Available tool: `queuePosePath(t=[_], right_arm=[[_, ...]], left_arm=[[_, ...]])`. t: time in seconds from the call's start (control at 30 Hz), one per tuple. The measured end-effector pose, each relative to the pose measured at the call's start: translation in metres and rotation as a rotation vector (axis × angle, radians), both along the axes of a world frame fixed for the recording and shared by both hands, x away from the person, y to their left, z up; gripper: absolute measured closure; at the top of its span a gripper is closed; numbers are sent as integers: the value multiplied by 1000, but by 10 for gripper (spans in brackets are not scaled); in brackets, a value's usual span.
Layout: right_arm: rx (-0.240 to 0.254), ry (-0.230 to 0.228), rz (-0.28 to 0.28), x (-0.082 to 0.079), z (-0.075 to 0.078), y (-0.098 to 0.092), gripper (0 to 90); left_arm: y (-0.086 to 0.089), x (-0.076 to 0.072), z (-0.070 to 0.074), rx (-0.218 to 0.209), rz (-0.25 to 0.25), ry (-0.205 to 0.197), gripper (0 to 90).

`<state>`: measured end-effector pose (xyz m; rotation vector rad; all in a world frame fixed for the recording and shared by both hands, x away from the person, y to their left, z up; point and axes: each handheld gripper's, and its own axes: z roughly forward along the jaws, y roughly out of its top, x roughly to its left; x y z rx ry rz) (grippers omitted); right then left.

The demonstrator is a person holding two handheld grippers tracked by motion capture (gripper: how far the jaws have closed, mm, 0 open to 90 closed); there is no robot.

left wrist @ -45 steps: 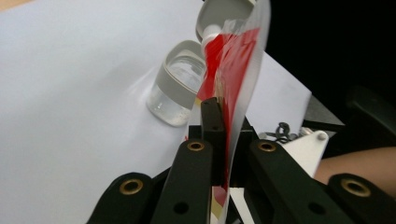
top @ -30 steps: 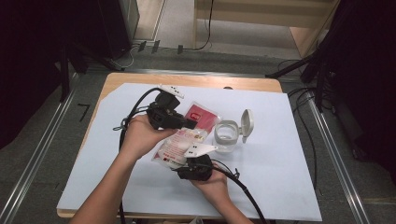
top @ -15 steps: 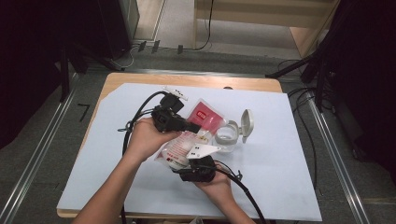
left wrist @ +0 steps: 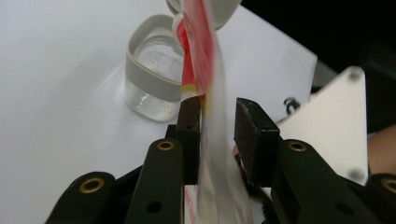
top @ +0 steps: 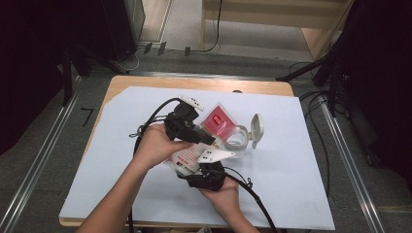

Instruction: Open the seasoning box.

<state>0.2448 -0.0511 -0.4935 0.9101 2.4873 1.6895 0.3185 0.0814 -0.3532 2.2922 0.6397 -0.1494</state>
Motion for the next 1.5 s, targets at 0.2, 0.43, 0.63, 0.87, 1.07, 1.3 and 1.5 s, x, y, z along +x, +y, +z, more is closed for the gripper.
queuePosePath(t=[0.2,0.43,0.63,0.87,1.07,1.3,1.5], right_arm=[[23,3,-10,1,2,-6,556],[10,-17,-15,0,3,-12,557],[-49,-47,6,-3,6,-8,535],[-72,-36,10,-2,10,-1,509],[-66,-16,12,-6,18,2,563],[-34,-1,9,-5,25,6,563],[-18,19,-2,0,30,7,540]], left_arm=[[9,1,5,-10,-15,16,699],[16,2,9,-10,17,50,840],[13,2,8,6,43,71,899],[11,3,7,-34,86,107,900],[14,9,6,-67,116,171,900],[11,10,16,-37,149,195,893],[4,16,21,-23,155,213,883]])
